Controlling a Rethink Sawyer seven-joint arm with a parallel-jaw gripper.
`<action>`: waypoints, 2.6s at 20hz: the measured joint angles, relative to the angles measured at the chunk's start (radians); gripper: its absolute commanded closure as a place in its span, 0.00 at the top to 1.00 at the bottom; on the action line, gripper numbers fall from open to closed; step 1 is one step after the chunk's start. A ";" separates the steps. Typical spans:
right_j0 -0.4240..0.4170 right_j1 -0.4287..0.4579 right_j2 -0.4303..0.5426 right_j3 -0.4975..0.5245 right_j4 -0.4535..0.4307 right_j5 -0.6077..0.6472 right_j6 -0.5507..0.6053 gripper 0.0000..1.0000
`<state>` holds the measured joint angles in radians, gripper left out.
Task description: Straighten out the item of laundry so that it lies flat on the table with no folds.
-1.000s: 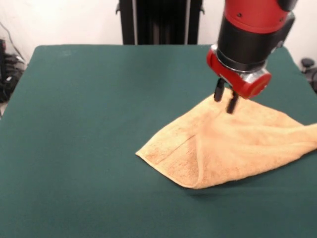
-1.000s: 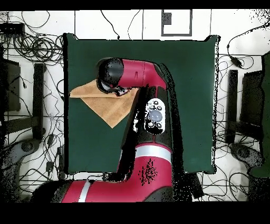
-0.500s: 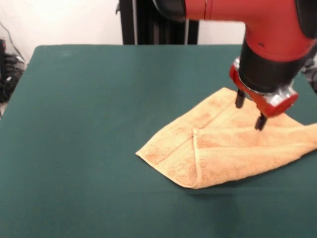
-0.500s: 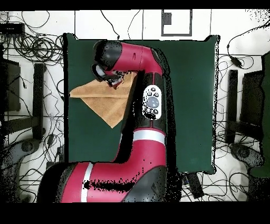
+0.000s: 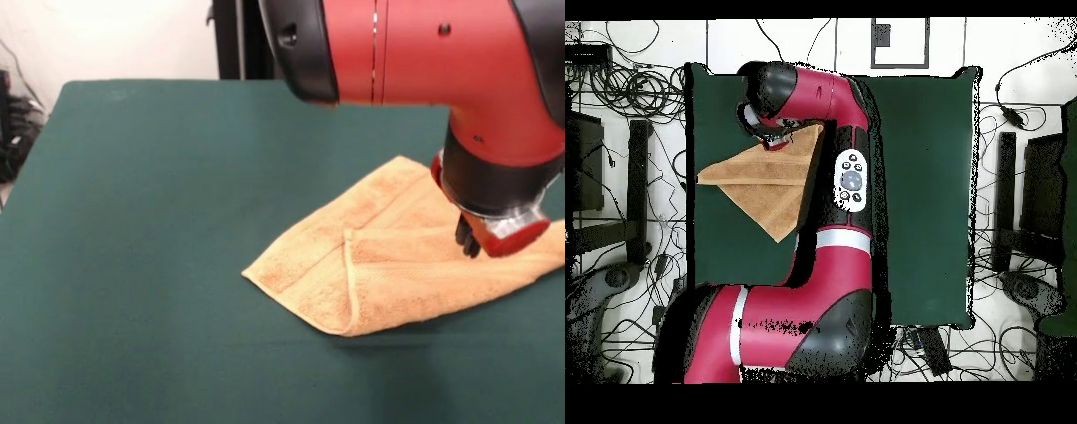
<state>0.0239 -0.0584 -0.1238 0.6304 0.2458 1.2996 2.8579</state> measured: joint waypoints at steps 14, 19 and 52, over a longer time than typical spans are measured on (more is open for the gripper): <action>-0.032 -0.227 0.005 0.424 -0.097 -0.474 0.004 0.00; -0.101 -0.299 0.028 0.589 -0.201 -0.735 0.004 0.00; -0.153 -0.345 0.128 0.828 -0.507 -0.941 0.004 0.00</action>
<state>-0.1294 -0.4036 0.0039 1.4583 -0.2614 0.3585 2.8616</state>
